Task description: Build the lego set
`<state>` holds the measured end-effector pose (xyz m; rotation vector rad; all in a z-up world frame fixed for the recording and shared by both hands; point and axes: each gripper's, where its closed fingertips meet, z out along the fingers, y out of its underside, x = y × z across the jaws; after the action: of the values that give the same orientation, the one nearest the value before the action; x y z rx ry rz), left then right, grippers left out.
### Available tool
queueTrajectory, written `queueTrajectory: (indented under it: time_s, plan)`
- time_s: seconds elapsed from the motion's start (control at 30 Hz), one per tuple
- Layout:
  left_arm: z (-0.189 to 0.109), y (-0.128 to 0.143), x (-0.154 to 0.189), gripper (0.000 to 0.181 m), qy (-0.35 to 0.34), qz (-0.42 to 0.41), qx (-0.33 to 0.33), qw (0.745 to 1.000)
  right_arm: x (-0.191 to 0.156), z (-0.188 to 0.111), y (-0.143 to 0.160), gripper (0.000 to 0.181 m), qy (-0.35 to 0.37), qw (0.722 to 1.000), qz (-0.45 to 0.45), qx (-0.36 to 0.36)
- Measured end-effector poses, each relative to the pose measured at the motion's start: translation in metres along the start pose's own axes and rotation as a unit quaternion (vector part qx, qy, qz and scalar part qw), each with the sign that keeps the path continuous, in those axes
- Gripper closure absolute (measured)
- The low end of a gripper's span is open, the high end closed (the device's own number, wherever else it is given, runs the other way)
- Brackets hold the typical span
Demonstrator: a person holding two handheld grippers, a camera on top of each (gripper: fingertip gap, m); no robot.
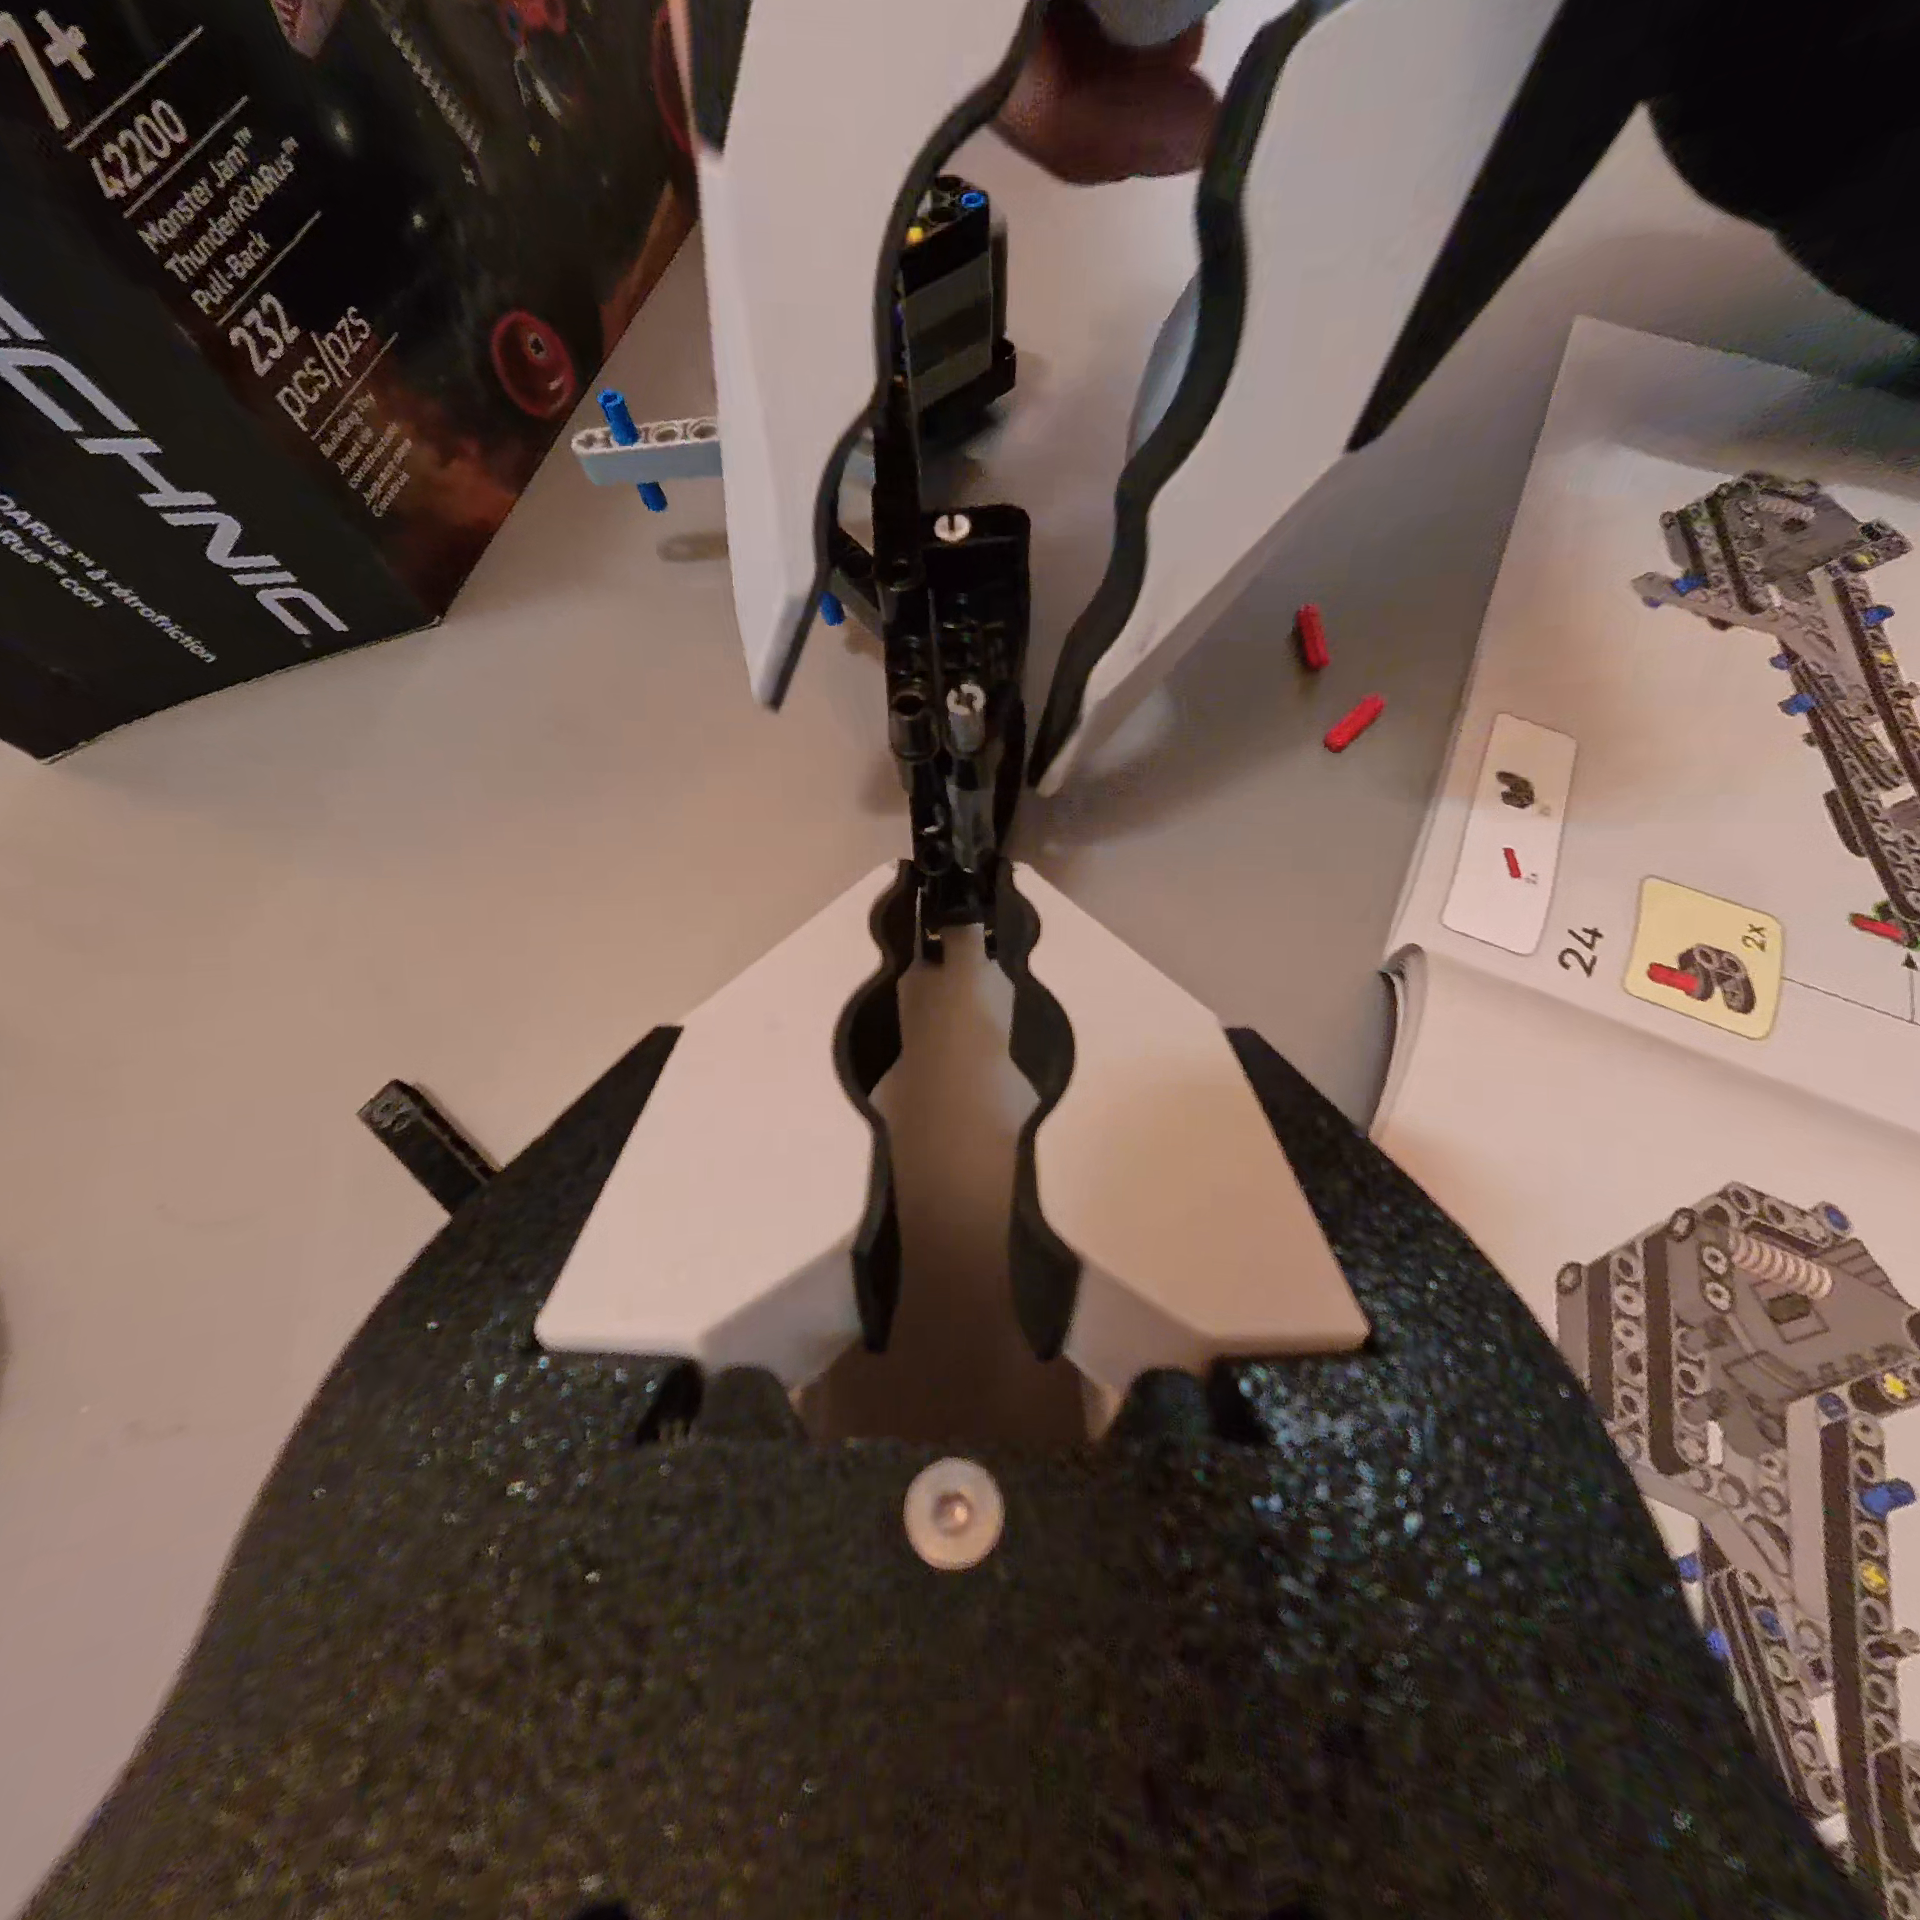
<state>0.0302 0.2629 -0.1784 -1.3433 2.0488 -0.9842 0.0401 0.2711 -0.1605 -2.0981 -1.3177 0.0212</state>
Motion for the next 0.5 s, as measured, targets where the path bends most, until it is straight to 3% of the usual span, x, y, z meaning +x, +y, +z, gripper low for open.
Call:
queueTrajectory:
  time_s: [0.1, 0.5]
  plan:
    - [0.0001, 0.0001, 0.0000, 0.168, -0.002, 0.006, -0.001, 1.000, -0.0058, 0.0096, -0.0007, 0.148, -0.033, 0.999, -0.006, -0.002]
    - [0.0009, 0.0003, 0.0008, 0.168, -0.002, 0.022, -0.004, 1.000, -0.0102, 0.0083, -0.0006, 0.155, -0.054, 0.998, -0.008, -0.001]
